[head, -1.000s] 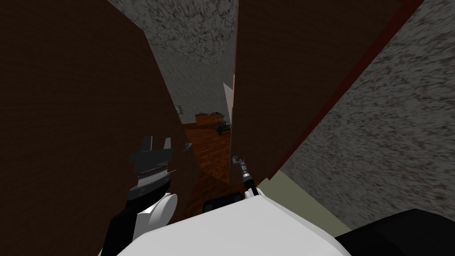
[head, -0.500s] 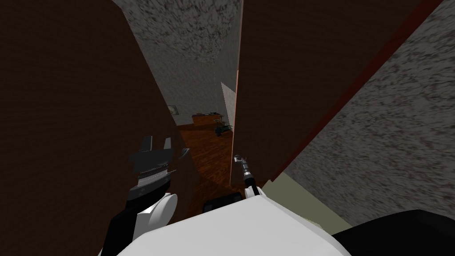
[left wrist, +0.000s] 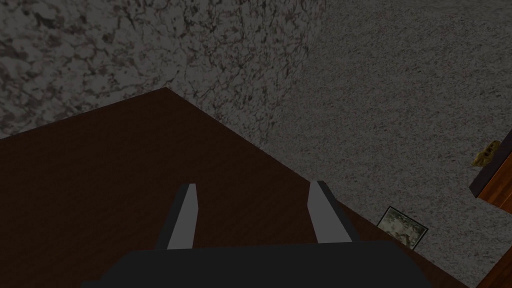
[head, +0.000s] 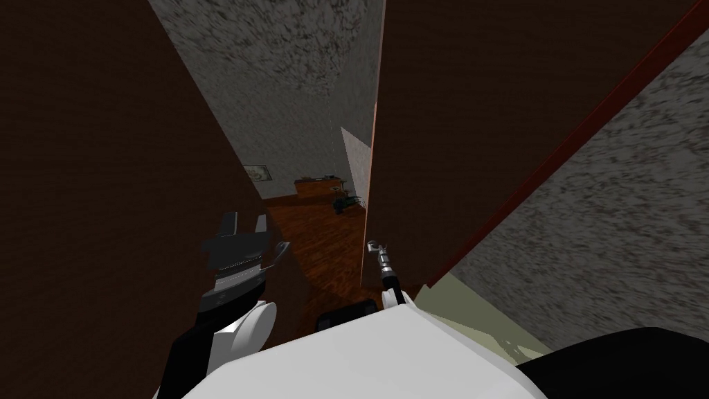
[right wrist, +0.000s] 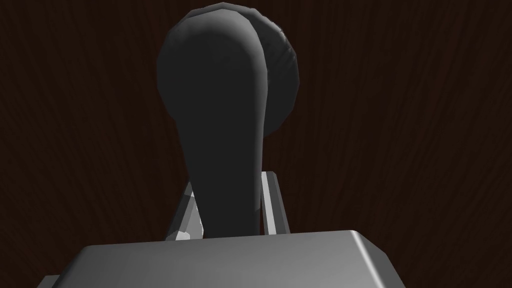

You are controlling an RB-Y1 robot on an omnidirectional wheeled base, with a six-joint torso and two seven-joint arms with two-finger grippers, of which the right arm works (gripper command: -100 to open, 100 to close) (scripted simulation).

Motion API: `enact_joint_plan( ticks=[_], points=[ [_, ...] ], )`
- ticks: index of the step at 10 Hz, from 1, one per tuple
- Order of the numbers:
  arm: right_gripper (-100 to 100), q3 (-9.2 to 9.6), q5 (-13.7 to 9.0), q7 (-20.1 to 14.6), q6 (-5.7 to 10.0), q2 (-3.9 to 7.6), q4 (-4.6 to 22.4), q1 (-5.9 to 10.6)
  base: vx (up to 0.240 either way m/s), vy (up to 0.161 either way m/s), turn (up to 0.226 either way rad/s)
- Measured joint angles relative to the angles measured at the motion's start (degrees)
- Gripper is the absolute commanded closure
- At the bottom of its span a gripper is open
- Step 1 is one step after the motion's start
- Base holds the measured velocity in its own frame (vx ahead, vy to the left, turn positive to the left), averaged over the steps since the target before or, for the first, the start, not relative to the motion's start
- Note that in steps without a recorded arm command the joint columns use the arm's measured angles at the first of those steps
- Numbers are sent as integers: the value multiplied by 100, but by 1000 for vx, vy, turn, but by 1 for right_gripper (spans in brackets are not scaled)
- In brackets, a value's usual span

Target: Push the door open

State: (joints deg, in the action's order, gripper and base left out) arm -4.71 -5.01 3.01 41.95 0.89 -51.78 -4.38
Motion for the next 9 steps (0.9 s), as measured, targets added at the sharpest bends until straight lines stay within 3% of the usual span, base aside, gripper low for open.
enact_joint_plan(
  ticks=[2,6,9],
  points=[
    [100,-80,-31,15,24,1,30,35,99,12,-127],
    [100,51,-192,206,-11,35,74,51,187,30,-147],
    [100,138,-357,400,95,3,233,181,196,37,-191]
  ],
)
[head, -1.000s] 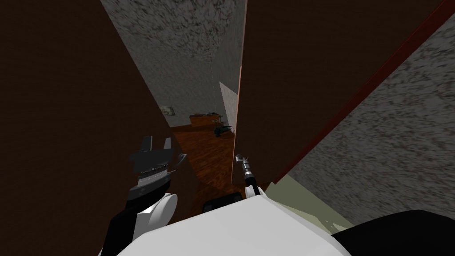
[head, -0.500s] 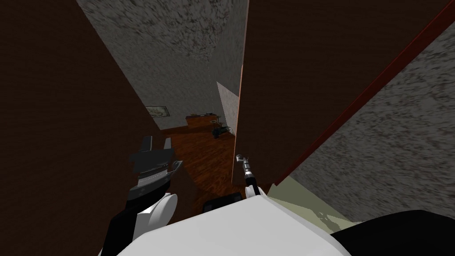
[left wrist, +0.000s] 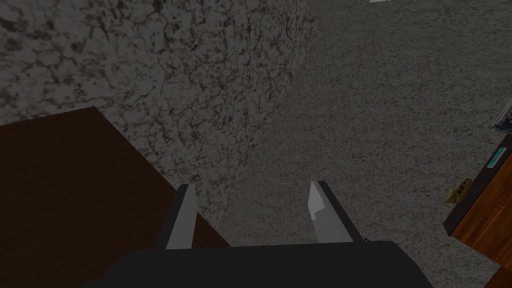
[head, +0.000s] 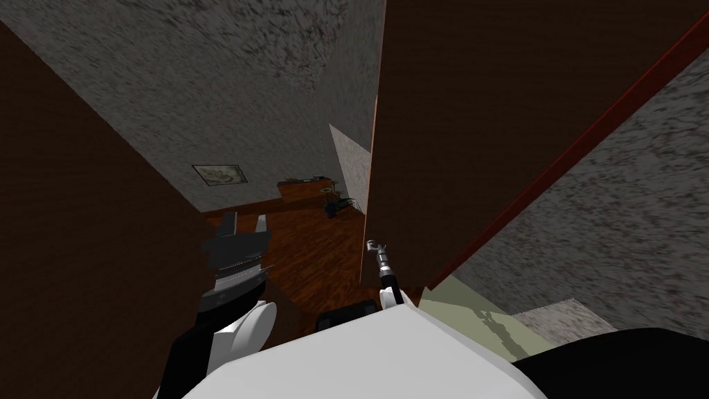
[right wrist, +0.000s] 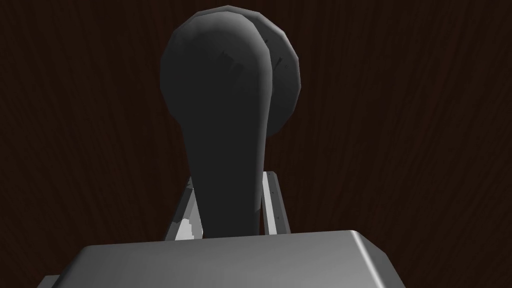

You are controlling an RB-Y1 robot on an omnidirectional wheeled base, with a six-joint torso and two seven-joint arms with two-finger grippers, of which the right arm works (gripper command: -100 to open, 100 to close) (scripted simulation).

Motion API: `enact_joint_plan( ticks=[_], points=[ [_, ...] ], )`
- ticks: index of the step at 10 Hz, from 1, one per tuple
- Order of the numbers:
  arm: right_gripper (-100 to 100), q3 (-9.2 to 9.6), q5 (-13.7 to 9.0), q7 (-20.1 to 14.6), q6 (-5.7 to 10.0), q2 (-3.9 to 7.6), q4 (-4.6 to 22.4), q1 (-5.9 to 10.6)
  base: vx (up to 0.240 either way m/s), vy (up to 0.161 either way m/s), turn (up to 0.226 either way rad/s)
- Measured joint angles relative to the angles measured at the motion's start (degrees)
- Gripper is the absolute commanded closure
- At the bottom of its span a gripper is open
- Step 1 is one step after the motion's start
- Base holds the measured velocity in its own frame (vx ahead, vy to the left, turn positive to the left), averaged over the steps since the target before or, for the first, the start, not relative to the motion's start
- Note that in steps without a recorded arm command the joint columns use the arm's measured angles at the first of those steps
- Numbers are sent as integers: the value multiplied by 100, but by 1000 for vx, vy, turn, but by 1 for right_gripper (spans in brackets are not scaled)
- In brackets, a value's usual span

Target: Push the door open

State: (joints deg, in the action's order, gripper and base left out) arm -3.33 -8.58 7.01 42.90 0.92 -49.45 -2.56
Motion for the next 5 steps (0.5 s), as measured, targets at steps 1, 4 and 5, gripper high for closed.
enact_joint_plan(
  ticks=[1,4,5],
  points=[
    [100,35,-54,65,-11,-27,-32,-6,205,56,-254],
    [100,94,-239,286,14,-180,53,72,200,35,-165],
    [100,107,-287,370,8,-266,7,59,81,16,-51]
  ],
)
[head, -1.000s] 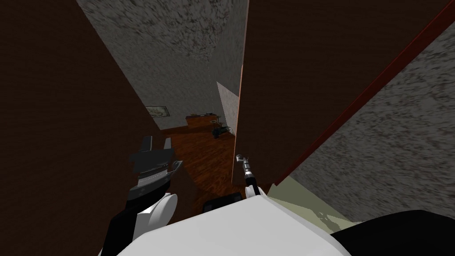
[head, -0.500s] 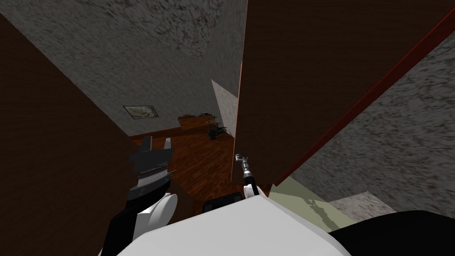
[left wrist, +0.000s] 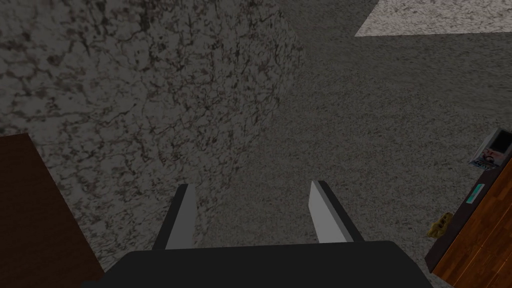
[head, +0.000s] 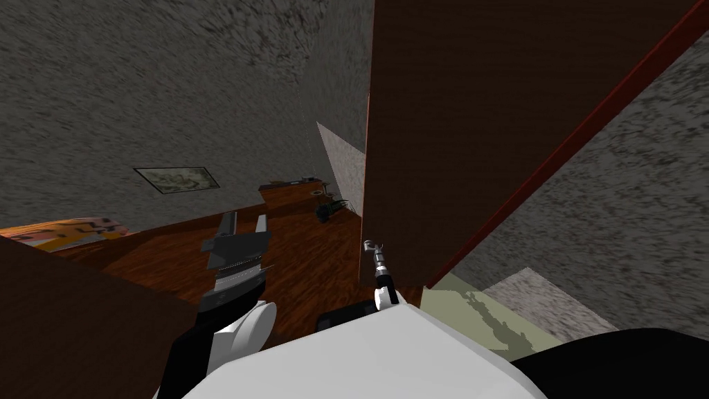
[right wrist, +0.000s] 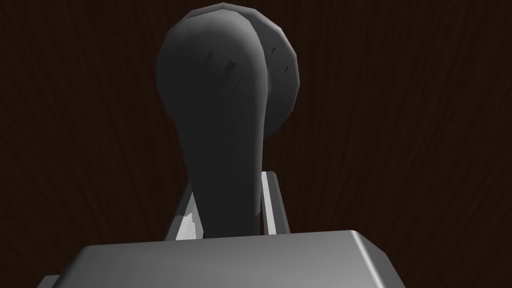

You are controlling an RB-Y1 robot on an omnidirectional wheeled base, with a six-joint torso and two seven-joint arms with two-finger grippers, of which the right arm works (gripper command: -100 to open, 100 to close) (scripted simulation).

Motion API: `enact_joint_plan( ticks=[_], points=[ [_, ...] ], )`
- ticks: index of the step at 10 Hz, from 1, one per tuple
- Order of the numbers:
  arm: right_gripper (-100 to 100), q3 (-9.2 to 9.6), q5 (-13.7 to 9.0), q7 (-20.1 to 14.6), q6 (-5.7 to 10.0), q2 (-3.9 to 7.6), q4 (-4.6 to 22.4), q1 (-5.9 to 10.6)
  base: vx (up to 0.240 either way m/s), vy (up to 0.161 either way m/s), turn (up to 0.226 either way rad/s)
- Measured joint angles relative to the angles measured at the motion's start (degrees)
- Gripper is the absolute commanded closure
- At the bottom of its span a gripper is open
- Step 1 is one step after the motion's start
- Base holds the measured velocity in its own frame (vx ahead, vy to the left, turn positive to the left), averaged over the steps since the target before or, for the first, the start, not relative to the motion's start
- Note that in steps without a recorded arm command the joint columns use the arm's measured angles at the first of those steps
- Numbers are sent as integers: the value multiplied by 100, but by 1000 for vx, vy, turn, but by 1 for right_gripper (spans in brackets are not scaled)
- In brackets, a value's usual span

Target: Push the door open

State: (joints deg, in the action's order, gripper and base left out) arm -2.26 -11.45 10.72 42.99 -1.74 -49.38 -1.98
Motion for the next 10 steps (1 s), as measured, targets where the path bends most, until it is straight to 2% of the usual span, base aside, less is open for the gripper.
enact_joint_plan(
  ticks=[1,2,4,5,6,7,8,10],
  points=[
    [100,-7,-9,18,10,-3,-16,4,129,1,-23],
    [100,-27,-33,19,6,84,26,17,183,57,-52],
    [100,-82,-77,56,14,187,-10,-79,226,46,-54],
    [100,-152,-122,74,18,241,54,-34,235,29,-35],
    [100,-212,-161,112,-63,257,-61,-60,276,57,-80],
    [100,-272,-199,143,-96,255,-138,-89,287,49,-125],
    [100,-355,-248,165,-30,234,-45,-26,254,33,-94],
    [100,-527,-335,248,44,94,-55,-19,208,70,-78]
  ],
)
